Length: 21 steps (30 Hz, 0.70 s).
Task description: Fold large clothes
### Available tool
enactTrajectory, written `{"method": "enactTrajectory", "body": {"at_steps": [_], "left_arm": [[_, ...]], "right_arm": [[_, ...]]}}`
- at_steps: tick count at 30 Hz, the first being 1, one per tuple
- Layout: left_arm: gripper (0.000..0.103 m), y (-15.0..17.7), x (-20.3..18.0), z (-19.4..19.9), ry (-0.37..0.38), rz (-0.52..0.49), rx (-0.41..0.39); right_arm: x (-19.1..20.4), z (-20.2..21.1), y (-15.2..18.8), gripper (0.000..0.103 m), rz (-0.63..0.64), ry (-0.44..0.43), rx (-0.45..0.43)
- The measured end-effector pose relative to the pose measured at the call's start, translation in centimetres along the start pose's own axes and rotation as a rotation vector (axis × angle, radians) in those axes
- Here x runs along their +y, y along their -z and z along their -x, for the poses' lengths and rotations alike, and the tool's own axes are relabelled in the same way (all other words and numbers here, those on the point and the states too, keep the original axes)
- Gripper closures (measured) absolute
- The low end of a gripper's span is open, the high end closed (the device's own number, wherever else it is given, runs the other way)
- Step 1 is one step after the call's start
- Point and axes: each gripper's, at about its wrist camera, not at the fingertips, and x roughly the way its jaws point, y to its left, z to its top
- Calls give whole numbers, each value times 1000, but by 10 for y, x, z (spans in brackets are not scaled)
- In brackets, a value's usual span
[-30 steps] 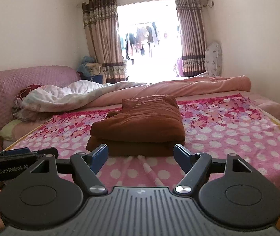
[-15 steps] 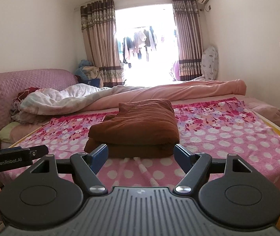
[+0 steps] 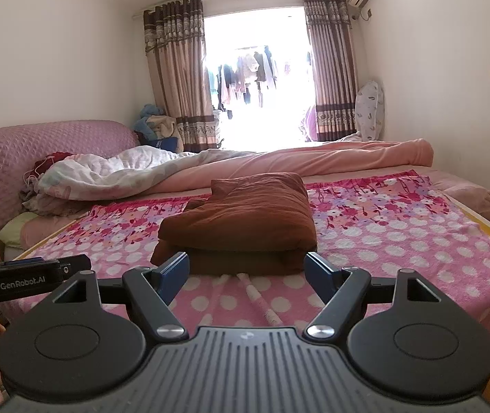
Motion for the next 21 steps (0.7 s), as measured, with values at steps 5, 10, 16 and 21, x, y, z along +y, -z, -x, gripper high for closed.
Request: {"method": "enactTrajectory", "body": {"at_steps": [5,10,16,21], "left_arm": [[23,0,1,-1,-1,4,3],[23,2,2,0,0,5,6],[23,2,1,0,0,6,7],[23,2,3,0,5,14,18]], "right_arm": [[0,0,0,14,0,-1,0],[0,0,0,14,1,-1,1],[1,0,0,14,1,-1,1],[1,1,0,14,1,0,0]]}}
